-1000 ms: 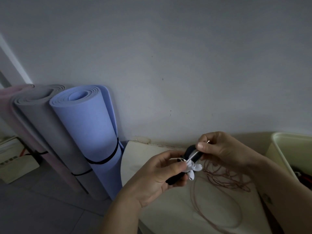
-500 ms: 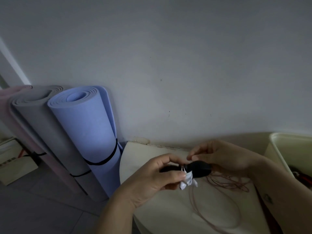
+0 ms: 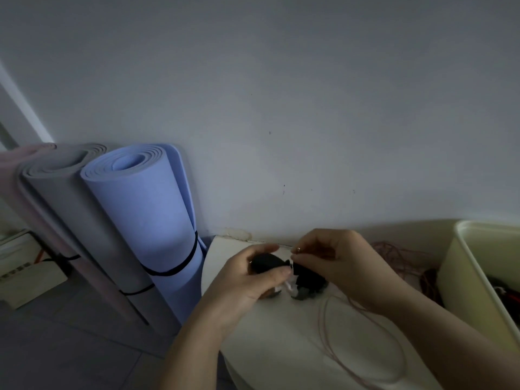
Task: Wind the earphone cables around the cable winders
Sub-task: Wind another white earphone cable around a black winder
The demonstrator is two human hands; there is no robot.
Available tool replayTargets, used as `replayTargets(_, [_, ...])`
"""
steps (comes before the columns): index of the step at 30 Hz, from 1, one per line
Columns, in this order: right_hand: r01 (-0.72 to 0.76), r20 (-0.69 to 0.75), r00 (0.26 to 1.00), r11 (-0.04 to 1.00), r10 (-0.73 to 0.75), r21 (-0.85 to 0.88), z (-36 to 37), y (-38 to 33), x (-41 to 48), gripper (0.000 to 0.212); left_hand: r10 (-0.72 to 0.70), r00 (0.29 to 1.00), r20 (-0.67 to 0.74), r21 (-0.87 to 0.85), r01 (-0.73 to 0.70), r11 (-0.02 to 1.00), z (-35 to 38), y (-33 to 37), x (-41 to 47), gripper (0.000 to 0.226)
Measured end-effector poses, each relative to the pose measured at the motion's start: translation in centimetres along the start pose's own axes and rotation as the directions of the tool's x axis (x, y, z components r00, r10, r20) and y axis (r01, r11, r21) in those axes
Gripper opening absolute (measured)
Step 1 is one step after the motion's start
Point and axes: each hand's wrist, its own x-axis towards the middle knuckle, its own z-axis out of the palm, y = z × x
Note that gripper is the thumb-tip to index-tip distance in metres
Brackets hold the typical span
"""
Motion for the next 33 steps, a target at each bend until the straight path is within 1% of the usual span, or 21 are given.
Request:
replayTargets(1, [-0.004, -0.025, 1.000, 0.999, 0.005, 0.039, 0.0, 0.0, 0.0, 0.016, 0.001, 1.000, -0.013, -0.056, -0.002, 0.998, 0.1, 0.0, 0.1, 0.059])
replayTargets(3, [-0.007, -0.056, 0.998, 0.995, 0.013, 0.096, 0.0, 0.0, 0.1, 0.017, -0.007, 1.000, -0.011, -0.175, 0.005, 0.984, 0.4, -0.1, 0.3, 0.052])
replayTargets(5, [-0.008, -0.045, 0.999, 0.993, 0.013, 0.118, 0.1, 0.0, 0.1, 0.016, -0.021, 1.000, -0.008, -0.294, 0.018, 0.956, 0.9, -0.1, 0.3, 0.042])
replayTargets(6, [-0.010, -0.035, 0.999, 0.993, 0.014, 0.116, 0.3, 0.0, 0.0, 0.015, -0.026, 1.000, -0.015, -0.329, 0.020, 0.944, 1.1, -0.1, 0.4, 0.041])
replayTargets(9, [-0.009, -0.058, 0.998, 0.993, 0.016, 0.121, 0.7, -0.2, 0.0, 0.018, -0.025, 1.000, -0.005, -0.377, 0.021, 0.926, 1.6, -0.1, 0.5, 0.047])
replayTargets(11, [-0.015, -0.080, 0.996, 0.986, 0.029, 0.165, 0.9, -0.2, 0.1, 0.018, -0.017, 0.999, 0.045, -0.399, 0.034, 0.916, 1.9, 0.2, 0.4, 0.043])
replayTargets(13, [-0.050, -0.079, 0.994, 0.971, 0.071, 0.235, 1.0, -0.2, 0.1, 0.013, -0.015, 0.996, 0.088, -0.416, 0.050, 0.908, 2.1, 0.4, 0.3, 0.038])
replayTargets(15, [-0.091, -0.082, 0.989, 0.944, 0.122, 0.318, 1.1, -0.1, 0.2, 0.011, -0.023, 0.996, 0.086, -0.447, 0.059, 0.893, 2.2, 0.6, 0.2, 0.030])
replayTargets(17, [-0.128, -0.090, 0.979, 0.898, 0.182, 0.422, 1.3, 0.0, 0.4, 0.010, -0.028, 0.997, 0.067, -0.500, 0.058, 0.864, 2.2, 0.8, 0.2, 0.019])
replayTargets(18, [-0.143, -0.087, 0.974, 0.871, 0.207, 0.470, 1.4, 0.0, 0.4, 0.010, -0.028, 0.997, 0.065, -0.528, 0.058, 0.847, 2.2, 0.9, 0.2, 0.017])
replayTargets(20, [-0.165, -0.070, 0.968, 0.824, 0.239, 0.542, 1.5, 0.0, 0.4, 0.009, -0.027, 0.998, 0.064, -0.576, 0.059, 0.815, 2.2, 0.9, 0.3, 0.020])
replayTargets(22, [-0.163, -0.070, 0.967, 0.808, 0.244, 0.565, 1.6, -0.1, 0.4, 0.010, -0.031, 0.997, 0.065, -0.599, 0.063, 0.798, 2.2, 0.9, 0.4, 0.028])
replayTargets(24, [-0.118, -0.106, 0.974, 0.843, 0.202, 0.524, 1.7, -0.5, 0.2, 0.010, -0.037, 0.997, 0.067, -0.593, 0.070, 0.802, 2.3, 1.0, 0.4, 0.031])
replayTargets(25, [-0.083, -0.134, 0.978, 0.882, 0.162, 0.465, 1.7, -0.7, 0.1, 0.011, -0.035, 0.997, 0.071, -0.575, 0.070, 0.815, 2.3, 1.0, 0.3, 0.029])
replayTargets(27, [-0.020, -0.166, 0.984, 0.962, 0.067, 0.272, 1.7, -0.9, -0.1, 0.012, -0.009, 0.997, 0.081, -0.515, 0.050, 0.856, 2.4, 1.1, 0.2, 0.019])
replayTargets(28, [0.000, -0.158, 0.987, 0.984, 0.029, 0.179, 1.7, -1.0, -0.2, 0.013, 0.006, 0.996, 0.084, -0.483, 0.035, 0.875, 2.4, 1.1, 0.1, 0.016])
replayTargets(29, [0.008, -0.144, 0.990, 0.992, 0.009, 0.122, 1.7, -1.0, -0.2, 0.013, 0.011, 0.996, 0.085, -0.454, 0.028, 0.891, 2.4, 1.0, 0.1, 0.019])
replayTargets(31, [0.009, -0.125, 0.992, 0.995, 0.004, 0.103, 1.5, -0.8, -0.2, 0.014, 0.004, 0.997, 0.076, -0.417, 0.028, 0.909, 2.5, 1.0, 0.0, 0.024])
replayTargets(33, [0.014, -0.127, 0.992, 0.994, -0.001, 0.105, 1.4, -0.7, -0.2, 0.017, -0.013, 0.997, 0.079, -0.416, 0.045, 0.908, 2.7, 1.1, 0.0, 0.026])
